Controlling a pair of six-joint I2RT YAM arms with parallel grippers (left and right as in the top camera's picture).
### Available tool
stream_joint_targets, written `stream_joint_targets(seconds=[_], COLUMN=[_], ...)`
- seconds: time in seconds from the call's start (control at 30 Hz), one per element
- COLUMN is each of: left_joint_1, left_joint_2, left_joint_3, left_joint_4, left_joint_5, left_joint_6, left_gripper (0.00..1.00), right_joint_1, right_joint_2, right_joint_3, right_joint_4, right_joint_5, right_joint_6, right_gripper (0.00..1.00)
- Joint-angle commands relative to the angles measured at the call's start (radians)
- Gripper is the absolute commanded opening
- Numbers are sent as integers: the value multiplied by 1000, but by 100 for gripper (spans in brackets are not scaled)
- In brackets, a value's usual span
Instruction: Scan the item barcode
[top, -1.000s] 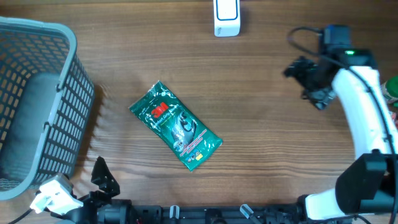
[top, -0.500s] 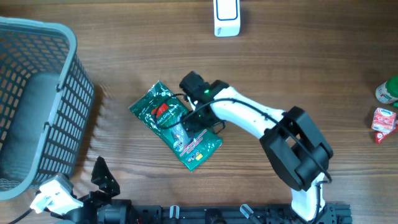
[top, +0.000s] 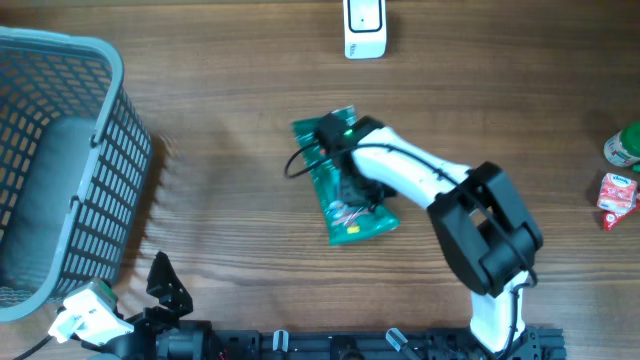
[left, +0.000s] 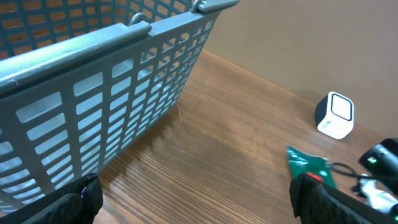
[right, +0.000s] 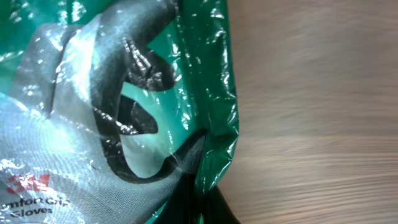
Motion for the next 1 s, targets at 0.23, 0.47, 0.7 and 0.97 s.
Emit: stream_joint_targets(seconds=[0.23,0.47,0.7,0.97], left_joint_1=[-5,-5,-5,-5], left_joint_2=[-3,-3,-3,-3], left_joint_3=[1,1,1,1], left_joint_4=[3,3,3,3], left_joint_5=[-5,-5,-5,-6], left_joint_6=[-5,-5,-5,-5], left_gripper=[100,100,100,100], right_joint_1=[-88,-84,46,52], right_joint_2=[-177,-197,-115,5], right_joint_3=[-12,-12,-13,-13], right_joint_4=[-82,153,307,329], right_joint_5=[95,-304,37,125], right_joint_6=[-6,-232,-153,-58], right_gripper=[100,100,99,100])
